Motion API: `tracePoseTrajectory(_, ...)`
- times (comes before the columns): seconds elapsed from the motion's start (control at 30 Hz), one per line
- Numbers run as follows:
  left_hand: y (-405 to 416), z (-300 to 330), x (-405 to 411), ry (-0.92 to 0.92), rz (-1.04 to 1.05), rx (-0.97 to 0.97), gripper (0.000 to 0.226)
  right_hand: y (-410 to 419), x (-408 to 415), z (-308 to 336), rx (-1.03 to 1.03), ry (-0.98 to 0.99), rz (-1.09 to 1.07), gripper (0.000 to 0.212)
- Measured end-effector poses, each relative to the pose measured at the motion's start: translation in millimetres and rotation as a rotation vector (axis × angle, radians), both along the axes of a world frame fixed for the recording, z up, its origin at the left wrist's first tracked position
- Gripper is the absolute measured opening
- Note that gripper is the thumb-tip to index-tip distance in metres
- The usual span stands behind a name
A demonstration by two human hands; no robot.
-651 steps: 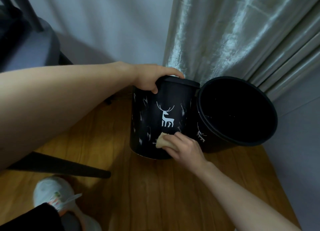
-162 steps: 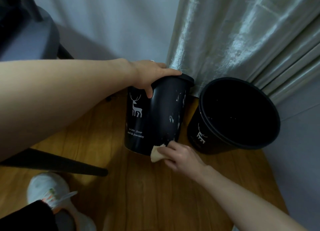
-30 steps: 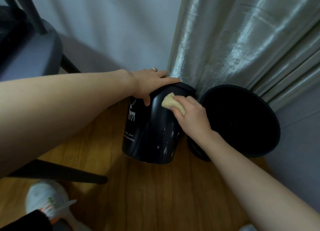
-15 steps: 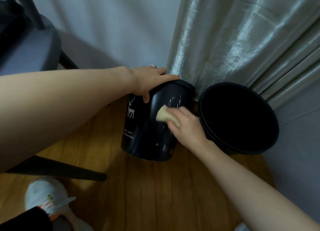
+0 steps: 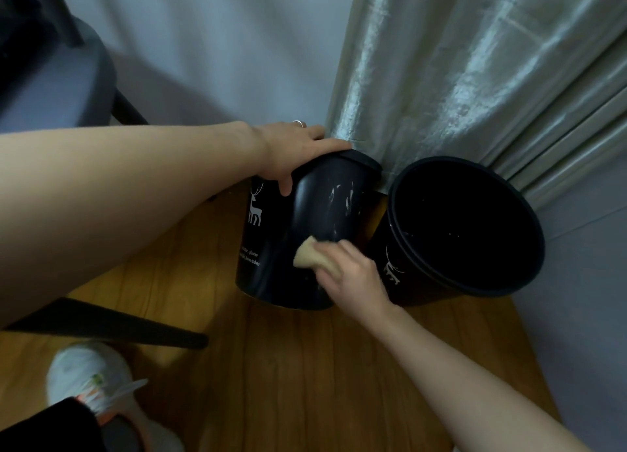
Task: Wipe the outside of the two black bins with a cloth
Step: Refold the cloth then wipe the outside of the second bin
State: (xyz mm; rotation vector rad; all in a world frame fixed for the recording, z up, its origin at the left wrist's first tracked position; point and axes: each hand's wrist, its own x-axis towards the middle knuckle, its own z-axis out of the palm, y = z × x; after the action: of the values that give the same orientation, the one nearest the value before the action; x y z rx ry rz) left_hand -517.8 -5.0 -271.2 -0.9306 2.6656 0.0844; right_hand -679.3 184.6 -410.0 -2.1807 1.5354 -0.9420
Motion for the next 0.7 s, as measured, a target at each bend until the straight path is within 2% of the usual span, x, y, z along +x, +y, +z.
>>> tracePoseTrajectory(0.07,0,1,0,-0.001,-0.003,0.002,0.131,15,-2,-9,0.071,0.009,0.110,0.036)
tracePoseTrajectory(0.13,-1,1,0,0.003,-0.002,0.007,0.130,16,-4,-10,0.115,-0.018,0.134,0.035)
tracePoseTrajectory(0.3,-1,-2,-1,0.032,-0.010,0.003,0.129,-5,-2,0,0.033,-0.155,-0.083,0.030)
tracePoseTrajectory(0.37,0,-3,-2,0.029,-0.014,-0.009,0.129,2,1,-3,0.023,-0.109,-0.064,0.031)
tracePoseTrajectory(0.5,0,-2,0,0.027,-0.013,-0.006,0.128,27,1,-13,0.066,0.149,0.167,0.036)
tracePoseTrajectory(0.57,0,-2,1,0.028,-0.015,-0.005,0.129,22,1,-8,0.059,0.213,0.201,0.034)
tracePoseTrajectory(0.7,0,-4,-1,0.030,-0.018,-0.022,0.129,-4,2,8,0.029,0.027,-0.035,0.033)
